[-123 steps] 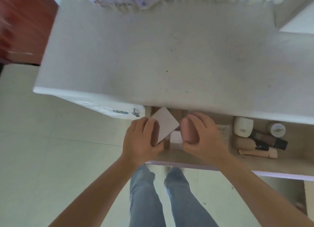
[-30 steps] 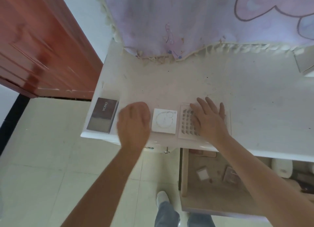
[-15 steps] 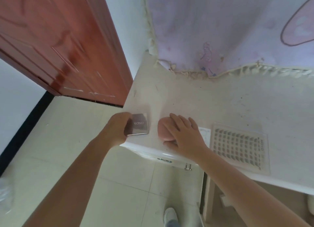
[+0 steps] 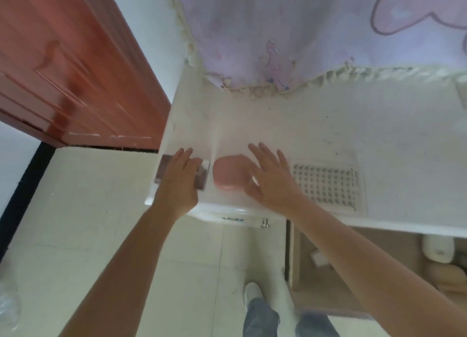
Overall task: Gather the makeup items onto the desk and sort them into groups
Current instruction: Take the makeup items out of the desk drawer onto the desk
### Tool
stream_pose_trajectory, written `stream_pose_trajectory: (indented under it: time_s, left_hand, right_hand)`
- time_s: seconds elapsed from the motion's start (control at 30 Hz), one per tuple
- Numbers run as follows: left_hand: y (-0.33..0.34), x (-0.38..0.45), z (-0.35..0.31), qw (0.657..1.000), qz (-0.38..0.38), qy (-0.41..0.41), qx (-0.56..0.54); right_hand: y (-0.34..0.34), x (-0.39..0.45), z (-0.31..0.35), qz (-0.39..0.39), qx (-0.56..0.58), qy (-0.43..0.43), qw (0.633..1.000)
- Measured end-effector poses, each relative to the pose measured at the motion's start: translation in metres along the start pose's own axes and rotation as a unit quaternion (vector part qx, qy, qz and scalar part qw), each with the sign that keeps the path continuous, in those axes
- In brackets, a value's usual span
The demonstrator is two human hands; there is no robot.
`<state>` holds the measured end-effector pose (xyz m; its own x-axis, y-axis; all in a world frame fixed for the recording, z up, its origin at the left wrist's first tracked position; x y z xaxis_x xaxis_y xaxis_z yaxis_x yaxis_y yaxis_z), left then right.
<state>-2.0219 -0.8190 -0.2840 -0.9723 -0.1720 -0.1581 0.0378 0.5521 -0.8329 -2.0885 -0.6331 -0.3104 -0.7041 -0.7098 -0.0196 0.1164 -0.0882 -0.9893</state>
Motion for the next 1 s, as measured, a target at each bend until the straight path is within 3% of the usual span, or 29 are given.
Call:
stream_pose_trajectory:
  time_s: [0.07, 0.13, 0.23, 0.3, 0.37, 0.43, 0.53, 0.63, 0.87, 1.0]
  left_hand:
    - [0.026, -0.014, -0.036, 0.993, -0.092, 0.074, -0.029]
    - [0.061, -0.028, -0.077, 0.980, -0.133, 0.131, -0.076]
    - [0.127, -0.048, -0.135, 0.964, -0.104, 0.204, -0.132]
    - [0.176, -0.064, -0.167, 0.967, -0.017, 0.229, -0.114]
    - [0.221, -0.075, -0.186, 0.981, 0.102, 0.165, -0.024]
    - [0.257, -0.077, -0.189, 0.980, 0.194, 0.000, 0.031]
    - [0.281, -0.071, -0.188, 0.962, 0.219, -0.142, 0.081]
    - [0.296, -0.066, -0.187, 0.957, 0.213, -0.165, 0.105]
    - [0.314, -0.060, -0.181, 0.949, 0.210, -0.147, 0.182]
    - [0.301, -0.061, -0.181, 0.954, 0.227, -0.131, 0.148]
  right_hand:
    - [-0.009, -0.035, -0.022, -0.094, -0.015, 0.059, 0.994]
    - [-0.013, -0.082, -0.052, -0.136, -0.026, 0.107, 0.985]
    - [-0.011, -0.164, -0.107, -0.121, -0.051, 0.148, 0.980]
    - [-0.004, -0.219, -0.140, -0.095, -0.070, 0.188, 0.975]
    - [0.006, -0.263, -0.167, -0.056, -0.064, 0.211, 0.974]
    - [0.017, -0.286, -0.189, 0.015, -0.049, 0.189, 0.981]
    - [0.044, -0.290, -0.205, 0.192, -0.044, 0.126, 0.972]
    - [0.077, -0.273, -0.203, 0.264, -0.026, 0.115, 0.957]
    - [0.115, -0.236, -0.172, 0.264, -0.062, 0.084, 0.959]
    - [0.105, -0.242, -0.176, 0.254, -0.061, 0.073, 0.963]
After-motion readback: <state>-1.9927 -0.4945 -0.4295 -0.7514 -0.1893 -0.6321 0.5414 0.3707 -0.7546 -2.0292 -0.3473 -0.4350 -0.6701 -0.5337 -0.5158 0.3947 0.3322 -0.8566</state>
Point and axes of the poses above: each hand's wrist, its own x-axis towards the middle knuckle, its own y-axis out of the palm, z = x × y, the point moved 1 cm from there along x, towards the middle knuckle, and after that the axes turned 14 degrees about -x, right-handed, at the moved point
